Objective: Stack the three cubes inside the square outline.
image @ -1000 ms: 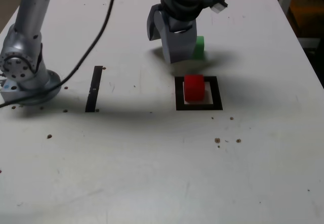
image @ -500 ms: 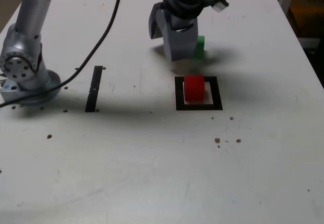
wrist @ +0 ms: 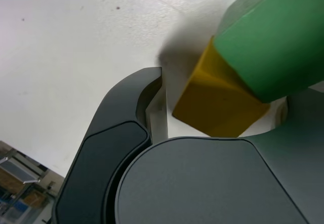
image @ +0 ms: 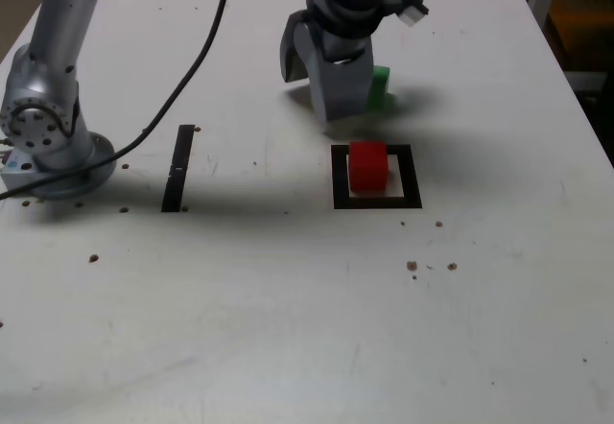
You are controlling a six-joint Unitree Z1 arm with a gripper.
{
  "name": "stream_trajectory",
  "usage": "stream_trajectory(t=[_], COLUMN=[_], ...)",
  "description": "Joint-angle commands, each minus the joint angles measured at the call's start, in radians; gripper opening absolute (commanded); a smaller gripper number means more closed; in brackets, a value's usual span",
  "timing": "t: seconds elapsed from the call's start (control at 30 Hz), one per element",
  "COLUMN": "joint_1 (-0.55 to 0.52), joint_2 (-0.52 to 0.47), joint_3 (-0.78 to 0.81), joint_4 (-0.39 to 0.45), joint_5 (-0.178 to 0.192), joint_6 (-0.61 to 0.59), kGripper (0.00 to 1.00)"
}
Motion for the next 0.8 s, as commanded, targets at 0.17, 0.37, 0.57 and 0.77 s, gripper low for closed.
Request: stream_trajectory(t=[0.17, 0.37, 0.57, 0.77], joint_1=[0.004, 0.012, 0.015, 0.023], joint_2=[0.009, 0.013, 0.014, 0.015], joint_3=[0.008, 0.013, 0.016, 0.031], joint_4=[-0.021, -0.031, -0.036, -0.041], joint_5=[-0.020, -0.028, -0.049, -0.058], joint_6=[0.000, -0.001, -0.001, -0.005], kGripper=[0.47, 0.36, 0.26, 0.23])
